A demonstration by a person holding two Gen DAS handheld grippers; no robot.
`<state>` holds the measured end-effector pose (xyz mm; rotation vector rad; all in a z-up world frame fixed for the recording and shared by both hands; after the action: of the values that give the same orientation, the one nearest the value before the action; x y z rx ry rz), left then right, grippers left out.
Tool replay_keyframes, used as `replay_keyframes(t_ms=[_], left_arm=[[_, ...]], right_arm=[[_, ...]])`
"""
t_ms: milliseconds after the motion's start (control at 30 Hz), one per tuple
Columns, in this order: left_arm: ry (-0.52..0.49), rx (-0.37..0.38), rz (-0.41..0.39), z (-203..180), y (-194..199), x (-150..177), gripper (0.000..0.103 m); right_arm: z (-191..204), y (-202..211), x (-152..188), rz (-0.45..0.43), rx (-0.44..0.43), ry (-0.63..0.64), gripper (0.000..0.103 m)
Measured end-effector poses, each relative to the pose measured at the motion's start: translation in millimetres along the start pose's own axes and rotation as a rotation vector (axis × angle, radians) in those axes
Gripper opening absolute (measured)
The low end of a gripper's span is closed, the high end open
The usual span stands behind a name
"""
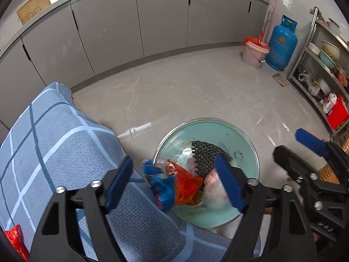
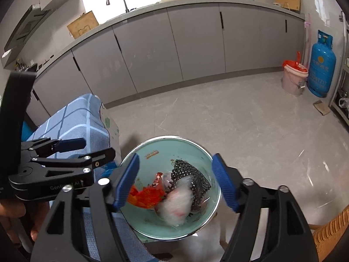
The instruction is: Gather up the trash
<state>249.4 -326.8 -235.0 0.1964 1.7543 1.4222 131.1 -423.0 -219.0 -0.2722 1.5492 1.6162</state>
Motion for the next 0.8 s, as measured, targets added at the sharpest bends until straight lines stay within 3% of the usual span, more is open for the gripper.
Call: replay_keyframes(t_ms=[167, 500, 800], left_arm=[[0.025, -0.022, -0.064, 13, 29, 8, 0.091], [0.061, -0.071, -0.171, 31, 93, 23, 0.091], [0.073, -0.073, -0.223, 39, 125, 28, 0.092]], right_arm=[[8, 29, -4, -0.059, 0.003, 0.010, 0.079], [37, 69, -6, -0.134, -0.012, 0.050, 0.083], [51, 87, -1, -0.153, 0.004, 0.077, 0.084]])
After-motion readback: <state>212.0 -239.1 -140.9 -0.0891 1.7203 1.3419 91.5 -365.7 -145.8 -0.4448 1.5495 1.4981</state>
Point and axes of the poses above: each gripper's, at about its wrist camera, not at the fingertips, and y roughly against the way its jaws point, z to its left, x to its underside, the point moved 9 cm from there along -y, roughly the way its jaws point, and after that the axes turned 4 degrees about z, right-handed, at the moved point
